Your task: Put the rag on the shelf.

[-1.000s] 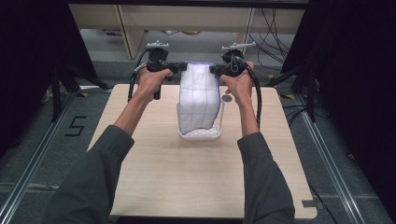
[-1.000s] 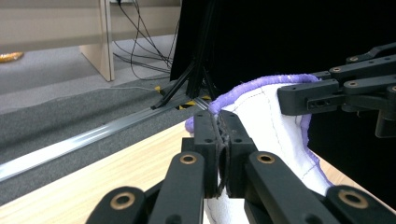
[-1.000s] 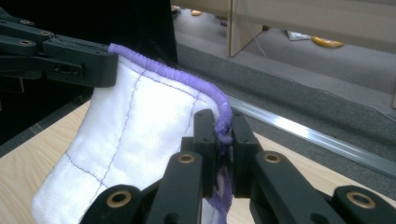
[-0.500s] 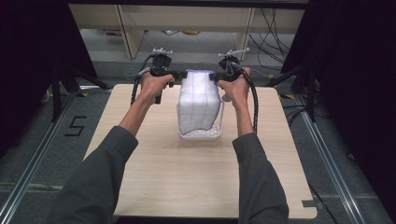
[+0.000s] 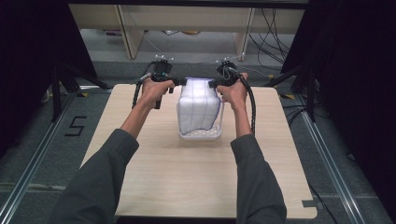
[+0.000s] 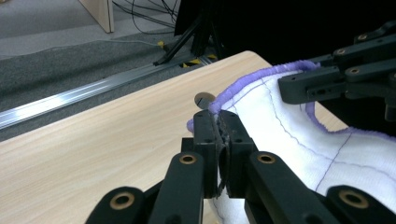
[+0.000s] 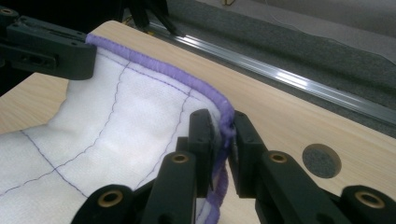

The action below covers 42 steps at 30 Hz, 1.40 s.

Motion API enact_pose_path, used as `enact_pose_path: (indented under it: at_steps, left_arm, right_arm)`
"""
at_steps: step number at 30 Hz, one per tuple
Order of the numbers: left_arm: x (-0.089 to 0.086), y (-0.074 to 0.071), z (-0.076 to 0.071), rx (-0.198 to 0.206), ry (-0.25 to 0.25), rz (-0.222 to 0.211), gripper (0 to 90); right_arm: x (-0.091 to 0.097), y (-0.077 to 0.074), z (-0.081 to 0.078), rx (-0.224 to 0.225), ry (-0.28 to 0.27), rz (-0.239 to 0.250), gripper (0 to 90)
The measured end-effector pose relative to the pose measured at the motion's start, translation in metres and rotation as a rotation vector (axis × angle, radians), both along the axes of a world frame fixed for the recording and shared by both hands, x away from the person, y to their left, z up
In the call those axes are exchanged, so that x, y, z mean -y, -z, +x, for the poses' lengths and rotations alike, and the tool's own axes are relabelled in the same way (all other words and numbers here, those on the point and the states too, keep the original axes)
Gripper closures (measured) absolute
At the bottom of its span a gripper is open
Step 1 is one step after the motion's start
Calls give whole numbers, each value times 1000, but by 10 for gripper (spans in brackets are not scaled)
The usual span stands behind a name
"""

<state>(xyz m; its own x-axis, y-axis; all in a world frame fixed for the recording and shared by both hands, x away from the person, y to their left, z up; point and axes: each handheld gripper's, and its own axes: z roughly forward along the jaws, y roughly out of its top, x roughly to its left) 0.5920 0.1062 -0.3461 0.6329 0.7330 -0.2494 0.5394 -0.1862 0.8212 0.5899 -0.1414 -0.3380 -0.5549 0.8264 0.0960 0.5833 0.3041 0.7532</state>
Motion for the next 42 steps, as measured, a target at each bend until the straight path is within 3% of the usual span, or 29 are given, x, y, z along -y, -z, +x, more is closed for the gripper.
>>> enact_pose_path:
  at_steps: [3,5,6,9,11,12,16,18,23,26,27,33,37,38,40,41,42]
  left_arm:
    - [-2,3,0,-10,-6,1,862]
    - [-4,7,1,-21,-2,29,859]
    - [-4,9,1,-30,-15,16,851]
    - [-9,10,2,-47,-44,-6,718]
    - [-11,9,2,-48,-57,5,640]
    - [-13,8,3,-50,-66,-5,626]
    - [-19,6,1,-52,-64,16,612]
    - [-20,6,1,-51,-74,0,609]
    - [-26,7,0,-51,-66,21,581]
    - [-30,9,0,-53,-75,0,571]
    - [-31,9,-1,-54,-69,12,564]
    - [-38,10,-2,-54,-77,-8,519]
    - [-43,10,-2,-57,-56,11,453]
    - [-43,11,-3,-56,-66,-2,442]
    - [-46,11,-3,-59,-55,17,430]
    - [-46,11,-3,-57,-63,7,418]
    - [-47,11,-3,-58,-60,6,405]
  right_arm:
    - [0,1,-1,-35,10,-12,759]
    - [1,1,-1,-33,18,-35,686]
    - [2,0,-1,-33,23,-38,686]
    - [7,-3,-3,-22,35,-35,679]
    - [10,-6,-4,-24,39,-35,665]
    - [12,-8,-4,0,40,-46,664]
    - [19,-10,-6,11,35,-45,664]
    - [21,-11,-7,15,29,-51,664]
    - [23,-12,-10,9,38,-41,665]
    - [24,-10,-11,9,34,-33,664]
    - [24,-9,-12,5,34,-22,661]
    - [30,-5,-11,0,35,-23,632]
    - [31,-7,-14,-1,43,-28,611]
    - [30,-7,-14,-6,37,-19,602]
    - [30,-8,-16,7,44,-23,576]
    - [30,-8,-16,13,40,-13,564]
    - [29,-10,-18,-14,54,-1,555]
